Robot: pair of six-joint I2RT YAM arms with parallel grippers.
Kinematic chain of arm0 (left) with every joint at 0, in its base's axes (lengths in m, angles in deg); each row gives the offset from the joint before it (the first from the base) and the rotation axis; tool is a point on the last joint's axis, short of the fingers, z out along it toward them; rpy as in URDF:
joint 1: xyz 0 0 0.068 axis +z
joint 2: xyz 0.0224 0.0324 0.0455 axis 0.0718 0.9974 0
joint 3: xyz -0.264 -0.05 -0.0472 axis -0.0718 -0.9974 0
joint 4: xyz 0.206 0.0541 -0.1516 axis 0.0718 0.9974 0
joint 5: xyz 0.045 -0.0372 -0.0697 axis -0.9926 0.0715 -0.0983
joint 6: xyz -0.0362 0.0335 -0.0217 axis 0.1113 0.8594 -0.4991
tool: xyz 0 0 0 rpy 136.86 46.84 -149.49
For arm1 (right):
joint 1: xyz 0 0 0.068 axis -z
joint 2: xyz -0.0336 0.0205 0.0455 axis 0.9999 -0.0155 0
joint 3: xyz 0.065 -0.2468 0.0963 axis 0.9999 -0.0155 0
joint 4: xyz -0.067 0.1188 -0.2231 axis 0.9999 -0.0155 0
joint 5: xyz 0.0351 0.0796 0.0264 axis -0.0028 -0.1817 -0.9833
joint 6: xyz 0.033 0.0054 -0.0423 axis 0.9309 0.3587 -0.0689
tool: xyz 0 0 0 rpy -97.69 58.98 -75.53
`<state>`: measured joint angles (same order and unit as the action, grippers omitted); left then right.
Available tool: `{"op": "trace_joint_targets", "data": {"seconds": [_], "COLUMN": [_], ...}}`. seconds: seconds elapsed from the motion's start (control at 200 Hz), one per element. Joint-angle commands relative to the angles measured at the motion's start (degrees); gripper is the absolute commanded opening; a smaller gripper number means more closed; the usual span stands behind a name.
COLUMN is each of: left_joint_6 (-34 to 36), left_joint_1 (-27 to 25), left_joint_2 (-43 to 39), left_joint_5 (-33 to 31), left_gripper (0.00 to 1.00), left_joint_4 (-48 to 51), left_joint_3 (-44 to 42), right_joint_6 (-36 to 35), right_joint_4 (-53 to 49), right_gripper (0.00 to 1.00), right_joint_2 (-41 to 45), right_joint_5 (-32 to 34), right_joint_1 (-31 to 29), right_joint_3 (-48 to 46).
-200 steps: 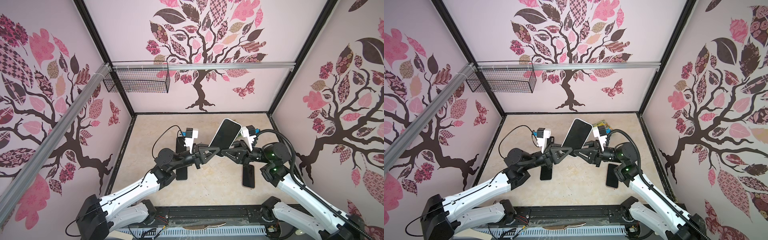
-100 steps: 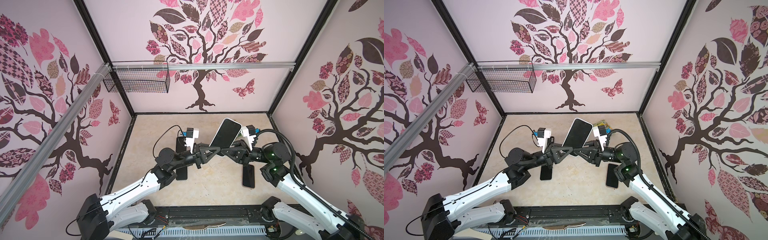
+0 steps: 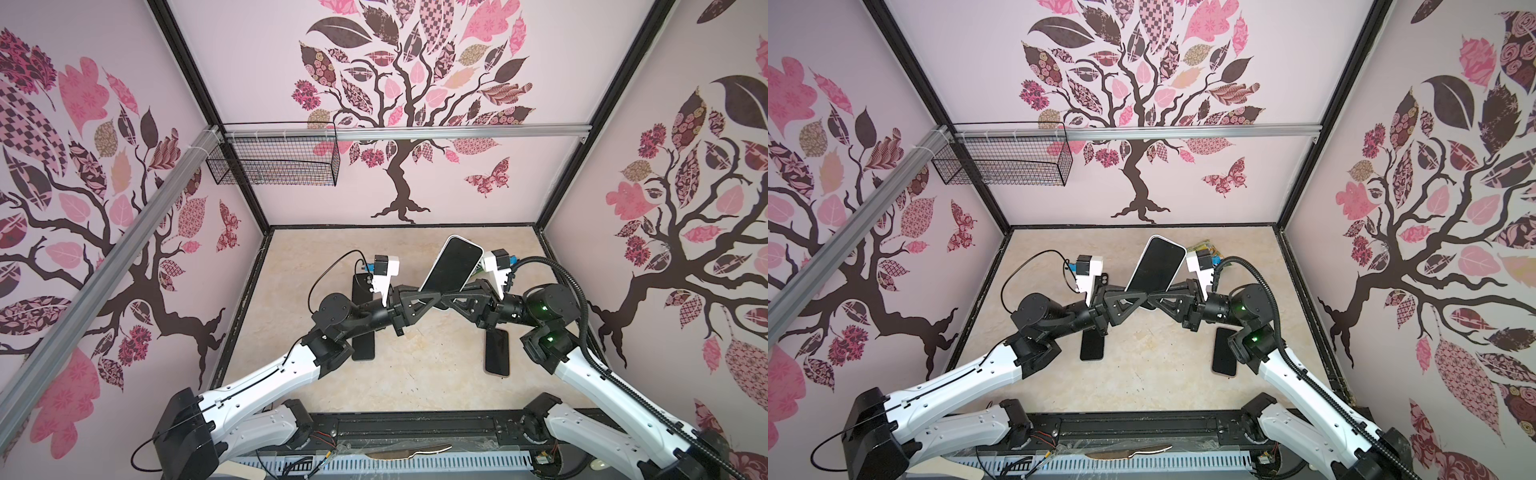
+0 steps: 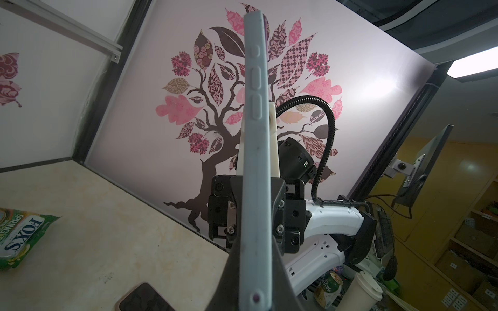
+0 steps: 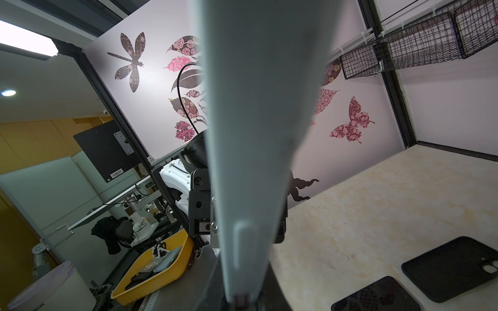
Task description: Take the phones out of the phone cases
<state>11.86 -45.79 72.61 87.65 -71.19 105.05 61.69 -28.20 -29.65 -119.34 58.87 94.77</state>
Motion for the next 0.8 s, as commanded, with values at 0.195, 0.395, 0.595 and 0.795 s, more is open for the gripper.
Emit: {"op": "trace_joint_targets", "data": {"seconds": [0.195,0.395,0.595,0.795], "left_joint_6": [4.6,11.3,25.7,45.7], "left_joint_1": [-1.3,-1.3,-1.2,-1.2], "left_joint_2": [-3.6,-8.3,-13.1,-16.1], "left_joint_5": [-3.7,-14.1,-16.4,-10.9], "left_gripper": [0.48,0.73,0.74,0.76], "left_joint_4": [7.6,16.9,21.1,25.2], "left_joint_3": [2.5,2.3,2.4,4.5], "right_joint_6": [-9.2,-21.5,-35.0,-43.9], "right_joint_4": [-9.6,-22.4,-31.9,-27.9], "right_gripper": [0.00,0.00,0.00,0.00], "right_joint_2": [3.0,6.8,10.1,12.5], "right_joint_5": [2.6,9.8,19.7,19.9], "right_joint_1": [-0.5,-0.5,-0.5,-0.5], "right_joint_3": [3.4,4.9,5.7,0.7]}}
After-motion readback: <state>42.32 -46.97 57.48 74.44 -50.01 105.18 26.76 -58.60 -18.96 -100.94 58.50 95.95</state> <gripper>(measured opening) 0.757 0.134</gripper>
